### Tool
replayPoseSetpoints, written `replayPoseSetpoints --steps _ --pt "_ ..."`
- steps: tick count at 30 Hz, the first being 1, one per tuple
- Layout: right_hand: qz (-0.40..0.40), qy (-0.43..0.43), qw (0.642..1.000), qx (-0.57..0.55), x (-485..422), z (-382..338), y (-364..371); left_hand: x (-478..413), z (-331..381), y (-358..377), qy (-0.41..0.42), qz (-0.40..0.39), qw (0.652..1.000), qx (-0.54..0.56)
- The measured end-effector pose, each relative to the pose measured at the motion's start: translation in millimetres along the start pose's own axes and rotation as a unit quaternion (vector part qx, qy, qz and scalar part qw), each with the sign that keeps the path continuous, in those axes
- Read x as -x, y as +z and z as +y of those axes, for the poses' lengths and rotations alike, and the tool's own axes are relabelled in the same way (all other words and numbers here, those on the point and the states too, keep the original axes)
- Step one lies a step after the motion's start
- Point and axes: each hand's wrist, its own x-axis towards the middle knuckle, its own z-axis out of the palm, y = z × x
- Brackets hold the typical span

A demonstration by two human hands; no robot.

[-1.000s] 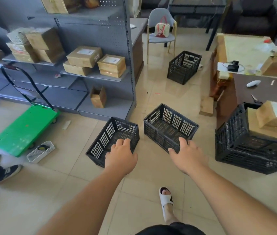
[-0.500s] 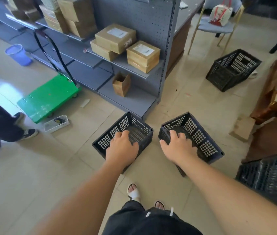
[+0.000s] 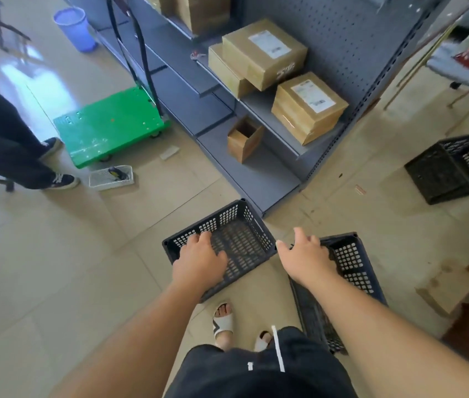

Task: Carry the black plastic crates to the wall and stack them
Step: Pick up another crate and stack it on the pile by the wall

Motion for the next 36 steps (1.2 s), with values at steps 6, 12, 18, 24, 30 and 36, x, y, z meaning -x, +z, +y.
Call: replayPoseSetpoints --steps 6,12,18,24,30,36 --pt "-0.017 -0.049 0.998 0.039 -80 -27 -11 -43 2 5 -0.078 0.008 0.996 0.050" --pt "-0.053 -0.090 0.991 0.089 -166 -42 5 -76 -5 32 -0.188 0.032 0.977 0.098" --pt "-0.069 -0.093 0.987 0.110 -241 -57 38 -114 -28 70 -0.259 0.034 0.954 0.145" --pt "-0.082 -0.092 0.986 0.112 -311 -69 105 -172 -80 127 -0.314 0.019 0.933 0.173" --pt "-0.094 -0.072 0.987 0.112 -377 -58 184 -227 -130 194 -0.338 0.004 0.923 0.185" --pt "-0.088 -0.037 0.991 0.098 -450 -34 255 -285 -181 260 -0.352 0.017 0.918 0.183"
